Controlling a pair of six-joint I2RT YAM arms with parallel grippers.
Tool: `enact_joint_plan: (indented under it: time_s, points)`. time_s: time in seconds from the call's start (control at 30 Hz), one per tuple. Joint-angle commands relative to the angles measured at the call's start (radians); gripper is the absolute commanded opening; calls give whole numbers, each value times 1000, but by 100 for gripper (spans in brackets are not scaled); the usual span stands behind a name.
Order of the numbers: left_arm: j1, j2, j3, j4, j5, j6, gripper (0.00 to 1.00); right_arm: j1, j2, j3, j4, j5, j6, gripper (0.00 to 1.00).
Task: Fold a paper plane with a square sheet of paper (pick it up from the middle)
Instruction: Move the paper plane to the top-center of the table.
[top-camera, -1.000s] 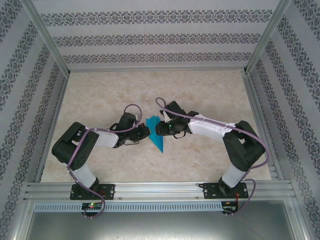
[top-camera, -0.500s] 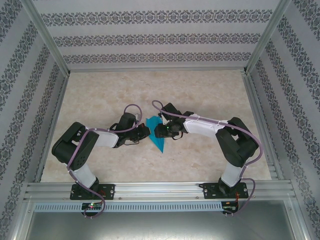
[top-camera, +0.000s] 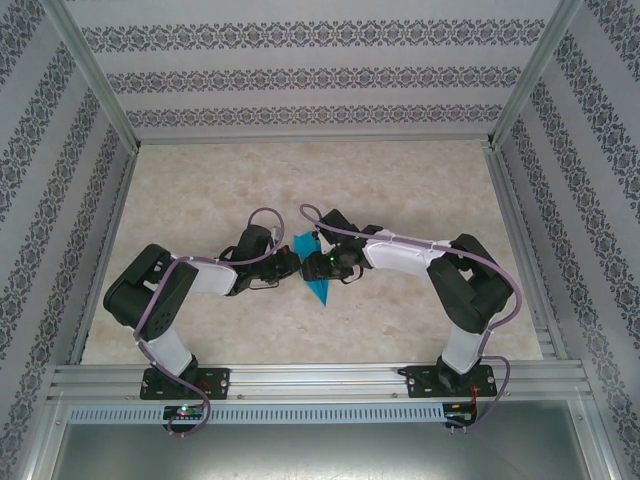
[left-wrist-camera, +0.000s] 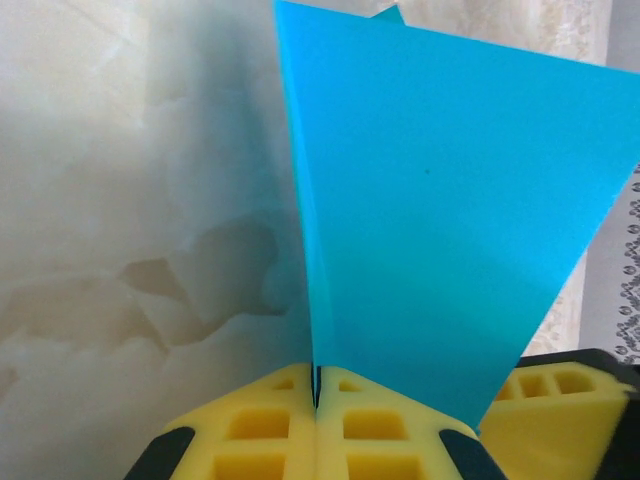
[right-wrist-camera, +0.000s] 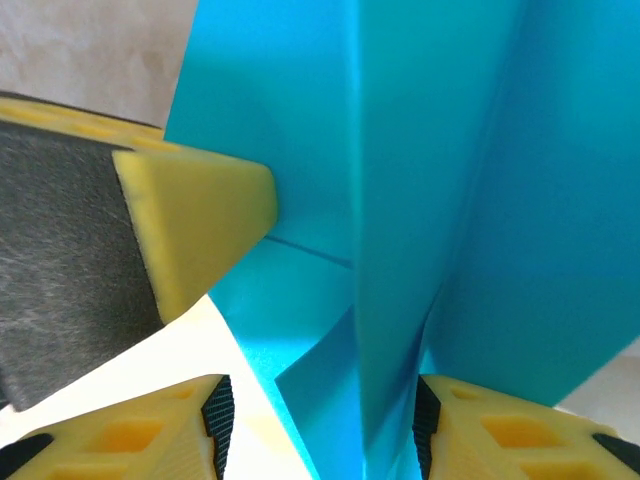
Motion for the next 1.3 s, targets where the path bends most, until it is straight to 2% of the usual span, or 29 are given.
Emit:
enact_joint_plan:
  time_s: [0.0,0.2,0.33,0.43,0.57,0.73,0.87,1.03,1.27]
  points:
    - [12,9,3,58,28,-20,5,14,33,32,-31,20,6,51]
    - [12,1,4,52,32,-19,6,21,48,50,-75,92,4,43]
    - [12,0,7,36,24,-16,9,21,46,56,-92,123,11,32]
    - [13,-21,17,-6,8,-9,17,23,50,68,-111,144,10,22]
    - [17,-89,34,-123,-43,18,38,23,38,84,-156,217,-2,11]
    - [41,-209,42,-283,-154,39,75,16,4,112,-240,342,-24,10]
    - [54,-292,56,-424,-288,53,90,2,20,123,-260,383,-24,13]
    - [57,-355,64,-555,-425,63,99,-13,66,141,-254,380,-4,19]
    - [59,-369,67,-595,-457,71,100,-16,108,160,-246,372,11,22]
